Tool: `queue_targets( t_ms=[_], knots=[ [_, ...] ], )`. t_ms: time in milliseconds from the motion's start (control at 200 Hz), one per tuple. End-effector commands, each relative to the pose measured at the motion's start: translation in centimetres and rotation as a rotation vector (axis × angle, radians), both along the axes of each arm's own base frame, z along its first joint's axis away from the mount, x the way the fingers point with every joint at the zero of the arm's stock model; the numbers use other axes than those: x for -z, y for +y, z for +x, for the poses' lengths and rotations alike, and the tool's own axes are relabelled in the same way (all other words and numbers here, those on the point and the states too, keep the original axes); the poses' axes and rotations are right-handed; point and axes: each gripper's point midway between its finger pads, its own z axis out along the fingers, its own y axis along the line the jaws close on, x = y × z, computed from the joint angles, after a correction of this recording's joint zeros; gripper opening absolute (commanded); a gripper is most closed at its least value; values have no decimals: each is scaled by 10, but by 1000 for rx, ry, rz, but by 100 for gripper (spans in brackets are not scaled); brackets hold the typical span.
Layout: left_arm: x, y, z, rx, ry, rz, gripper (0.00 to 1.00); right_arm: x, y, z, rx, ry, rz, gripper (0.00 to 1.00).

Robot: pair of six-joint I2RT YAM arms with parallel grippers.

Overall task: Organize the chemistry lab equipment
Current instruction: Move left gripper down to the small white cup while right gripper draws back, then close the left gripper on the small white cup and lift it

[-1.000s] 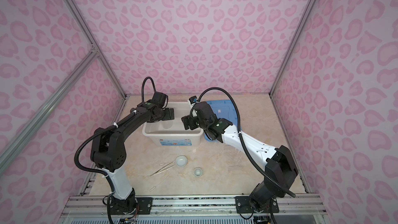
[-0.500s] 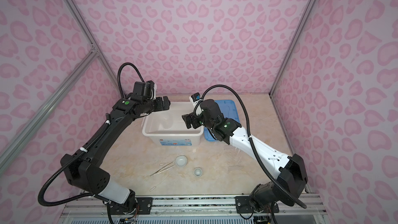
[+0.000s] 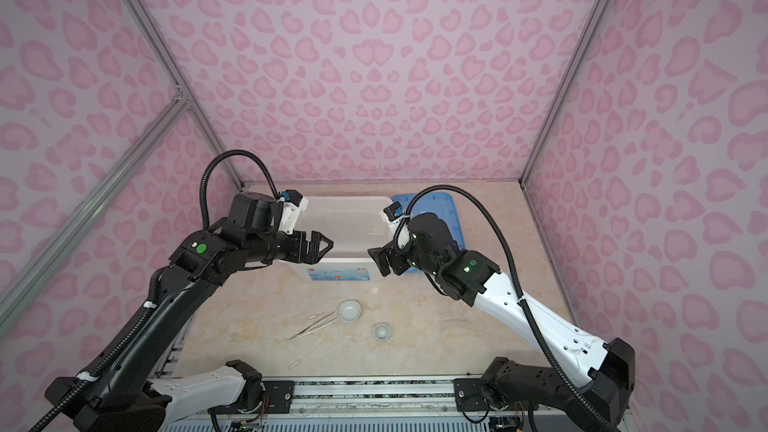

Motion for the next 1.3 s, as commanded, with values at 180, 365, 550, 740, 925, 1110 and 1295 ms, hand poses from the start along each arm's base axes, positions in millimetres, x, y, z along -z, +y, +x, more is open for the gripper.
queue_targets(
  t_ms=[180,365,550,740,925,1110,1295],
  knots=[
    [90,-12,-49,-49,199,-6,98,40,-18,-27,16,71,-24,98],
    [135,-19,-56,-149,241,36,97,50,-19,-35,26,76,-34,98],
    [160,-28,-56,-221,209,60,99,55,-23,-38,45,63,-50,98],
    [175,-23,-52,-292,159,108,97,58,-26,-37,66,62,-52,98],
    [195,-33,-53,-291,170,130,96,63,-21,-37,57,71,-43,98],
    [214,-38,-50,-290,163,205,96,68,-20,-37,56,75,-37,98],
    [223,-53,-46,-257,169,241,94,72,-21,-38,60,79,-42,98]
  ],
)
